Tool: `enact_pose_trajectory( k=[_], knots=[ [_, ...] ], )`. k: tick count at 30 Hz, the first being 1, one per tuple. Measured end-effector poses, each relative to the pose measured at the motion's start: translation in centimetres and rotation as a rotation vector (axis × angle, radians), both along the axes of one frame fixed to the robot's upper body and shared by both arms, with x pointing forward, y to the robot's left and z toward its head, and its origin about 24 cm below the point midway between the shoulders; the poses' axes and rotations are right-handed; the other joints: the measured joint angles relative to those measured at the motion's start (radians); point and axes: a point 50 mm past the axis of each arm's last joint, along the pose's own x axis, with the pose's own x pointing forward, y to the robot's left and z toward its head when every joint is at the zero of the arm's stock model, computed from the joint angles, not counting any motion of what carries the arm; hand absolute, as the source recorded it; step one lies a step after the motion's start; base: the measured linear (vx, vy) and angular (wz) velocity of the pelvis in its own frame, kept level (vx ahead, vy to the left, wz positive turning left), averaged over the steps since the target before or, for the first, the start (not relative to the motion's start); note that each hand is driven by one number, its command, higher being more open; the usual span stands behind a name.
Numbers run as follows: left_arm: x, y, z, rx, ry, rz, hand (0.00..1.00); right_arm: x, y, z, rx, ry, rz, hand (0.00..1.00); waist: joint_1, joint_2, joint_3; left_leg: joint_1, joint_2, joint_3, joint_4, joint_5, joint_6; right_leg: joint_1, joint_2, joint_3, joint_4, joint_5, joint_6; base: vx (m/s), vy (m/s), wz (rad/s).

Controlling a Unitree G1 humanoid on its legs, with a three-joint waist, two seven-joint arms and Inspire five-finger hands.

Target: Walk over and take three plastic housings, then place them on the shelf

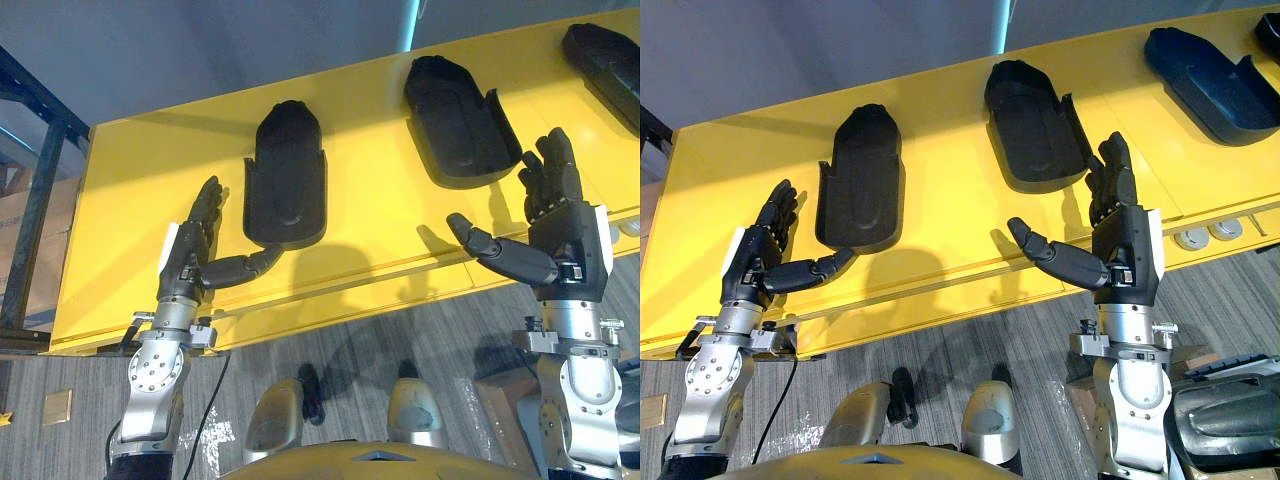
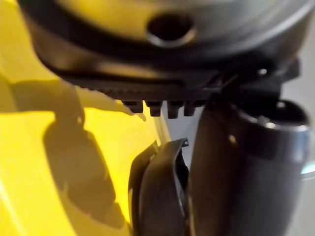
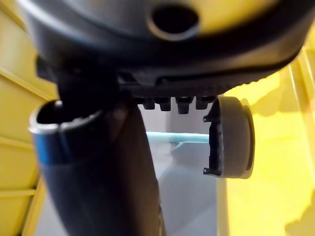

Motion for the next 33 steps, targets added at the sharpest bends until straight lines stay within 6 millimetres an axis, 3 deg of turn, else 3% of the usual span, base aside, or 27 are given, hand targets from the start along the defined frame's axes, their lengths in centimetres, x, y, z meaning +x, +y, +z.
enact_pose_trajectory(
  k=[16,33],
  knots=[
    [1.4,-0.5,-0.1,0.020,-0.004,-0.042,1.00,0.0,0.1,0.0,-0.011,0.002,0.022,1.00,-0.002,0.000,0.000,0.014,0.002,0.022,0.000,-0.002,0.001,0.000,0.000,0.026,-0.002,0.007,0.010,-0.01,0.007,-0.04],
    [2.5,-1.2,-0.1,0.010,-0.011,-0.047,1.00,0.1,0.3,0.0,-0.015,0.001,0.036,1.00,-0.025,-0.004,-0.002,0.024,0.002,0.035,-0.004,0.002,0.007,-0.001,0.000,0.039,-0.003,0.011,0.015,0.00,0.002,-0.02]
  ],
)
